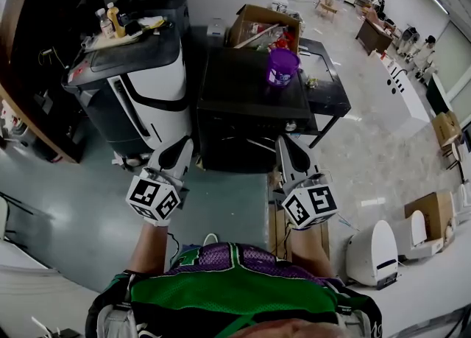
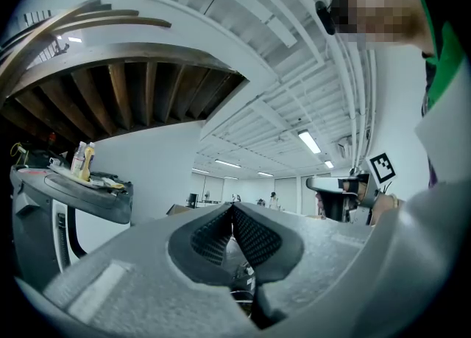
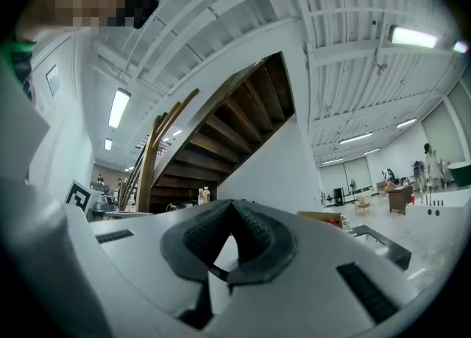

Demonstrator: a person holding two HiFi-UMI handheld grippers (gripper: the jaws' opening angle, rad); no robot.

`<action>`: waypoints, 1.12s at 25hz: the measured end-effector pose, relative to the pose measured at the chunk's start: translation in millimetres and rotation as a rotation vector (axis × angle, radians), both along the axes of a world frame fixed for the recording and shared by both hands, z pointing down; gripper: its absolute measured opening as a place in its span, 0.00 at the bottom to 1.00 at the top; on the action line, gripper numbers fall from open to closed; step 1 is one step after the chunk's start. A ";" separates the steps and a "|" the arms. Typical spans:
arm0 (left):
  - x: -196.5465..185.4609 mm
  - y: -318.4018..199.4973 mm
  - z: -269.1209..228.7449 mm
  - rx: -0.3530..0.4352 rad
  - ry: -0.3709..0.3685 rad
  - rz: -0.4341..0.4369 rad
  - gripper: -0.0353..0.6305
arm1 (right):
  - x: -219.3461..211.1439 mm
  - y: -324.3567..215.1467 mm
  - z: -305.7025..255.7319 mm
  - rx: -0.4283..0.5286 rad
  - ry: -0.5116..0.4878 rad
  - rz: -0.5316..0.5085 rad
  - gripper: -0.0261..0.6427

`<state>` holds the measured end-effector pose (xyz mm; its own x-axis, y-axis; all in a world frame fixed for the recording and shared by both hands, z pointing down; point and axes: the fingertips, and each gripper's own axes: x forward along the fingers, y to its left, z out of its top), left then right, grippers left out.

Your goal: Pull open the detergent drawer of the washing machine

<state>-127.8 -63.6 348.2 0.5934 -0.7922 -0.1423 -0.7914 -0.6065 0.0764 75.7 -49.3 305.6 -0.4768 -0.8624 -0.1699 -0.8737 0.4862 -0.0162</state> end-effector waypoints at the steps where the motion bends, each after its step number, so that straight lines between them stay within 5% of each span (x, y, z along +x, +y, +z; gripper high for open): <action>1: -0.9 -1.7 0.4 -0.001 0.002 0.002 0.08 | -1.9 -1.1 0.0 -0.002 0.001 -0.001 0.04; 18: -36.3 -43.2 15.2 -0.052 0.026 0.023 0.08 | -38.6 -32.7 -2.1 -0.024 -0.020 0.003 0.04; 28: 7.8 -35.4 4.9 -0.041 0.059 0.034 0.08 | -1.9 -33.2 -6.1 -0.014 -0.035 -0.046 0.04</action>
<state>-120.0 -99.0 353.1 0.6116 -0.7776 -0.1458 -0.7637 -0.6284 0.1479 73.8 -82.5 299.5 -0.5100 -0.8421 -0.1755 -0.8492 0.5254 -0.0530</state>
